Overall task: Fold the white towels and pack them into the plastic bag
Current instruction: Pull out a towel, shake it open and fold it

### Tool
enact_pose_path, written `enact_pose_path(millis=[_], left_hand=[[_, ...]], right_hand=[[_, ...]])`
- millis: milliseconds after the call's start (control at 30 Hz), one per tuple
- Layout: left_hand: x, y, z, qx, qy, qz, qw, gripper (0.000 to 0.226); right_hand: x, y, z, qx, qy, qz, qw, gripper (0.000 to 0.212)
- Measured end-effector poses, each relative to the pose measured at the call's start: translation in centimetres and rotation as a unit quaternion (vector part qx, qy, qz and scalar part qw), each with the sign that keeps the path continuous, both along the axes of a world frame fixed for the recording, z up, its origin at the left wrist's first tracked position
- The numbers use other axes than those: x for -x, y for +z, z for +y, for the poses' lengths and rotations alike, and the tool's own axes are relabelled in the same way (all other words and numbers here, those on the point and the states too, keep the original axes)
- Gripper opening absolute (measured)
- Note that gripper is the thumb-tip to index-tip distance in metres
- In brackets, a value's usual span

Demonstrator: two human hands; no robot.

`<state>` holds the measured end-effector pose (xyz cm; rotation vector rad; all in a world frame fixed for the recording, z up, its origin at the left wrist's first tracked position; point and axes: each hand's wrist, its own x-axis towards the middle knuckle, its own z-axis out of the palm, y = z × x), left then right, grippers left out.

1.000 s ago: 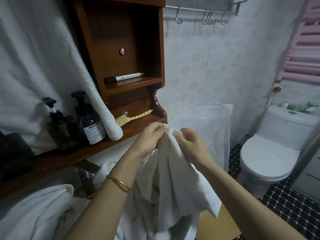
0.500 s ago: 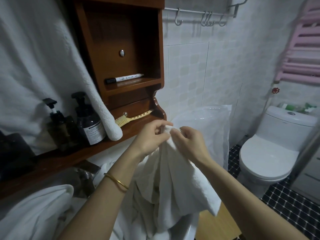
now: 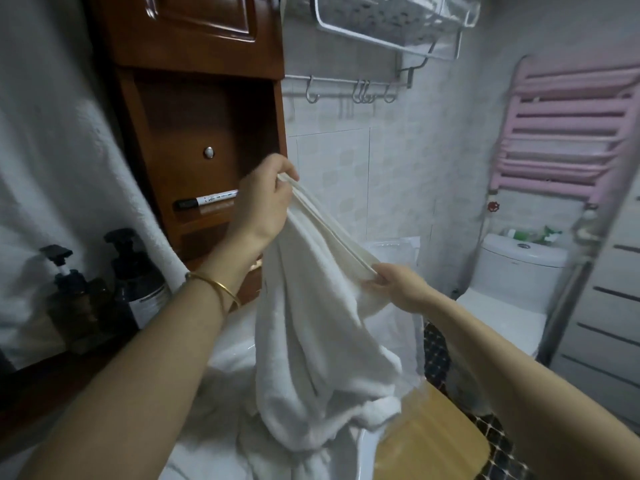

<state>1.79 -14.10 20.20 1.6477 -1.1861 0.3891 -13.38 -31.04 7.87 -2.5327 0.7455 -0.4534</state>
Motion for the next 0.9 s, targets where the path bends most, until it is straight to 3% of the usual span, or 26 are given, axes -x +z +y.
enact_pose_path(millis=[133, 300, 467, 600, 767, 900], left_hand=[[0.9, 3.2, -2.0, 0.045, -0.058, 0.032, 0.997, 0.028], [2.1, 5.3, -4.4, 0.068, -0.075, -0.005, 0.995, 0.031], [4.1, 8.5, -7.4, 0.111, -0.136, 0.043, 0.984, 0.046], [7.5, 11.3, -10.3, 0.116, -0.194, 0.074, 0.971, 0.045], [12.2, 13.0, -13.9, 0.136, -0.251, 0.101, 0.953, 0.043], [14.8, 11.7, -16.8, 0.083, -0.271, 0.129, 0.95, 0.039]], right_hand=[[1.7, 0.3, -1.1, 0.103, -0.14, 0.003, 0.985, 0.027], [5.2, 3.8, -1.7, 0.211, -0.321, -0.104, 0.917, 0.026], [9.8, 10.4, -2.7, 0.199, -0.422, -0.211, 0.859, 0.019], [14.5, 14.9, -4.1, 0.265, -0.508, -0.157, 0.804, 0.021], [20.8, 18.5, -4.3, 0.331, -0.592, -0.211, 0.704, 0.028], [25.6, 19.6, -3.6, 0.394, -0.607, -0.201, 0.66, 0.03]])
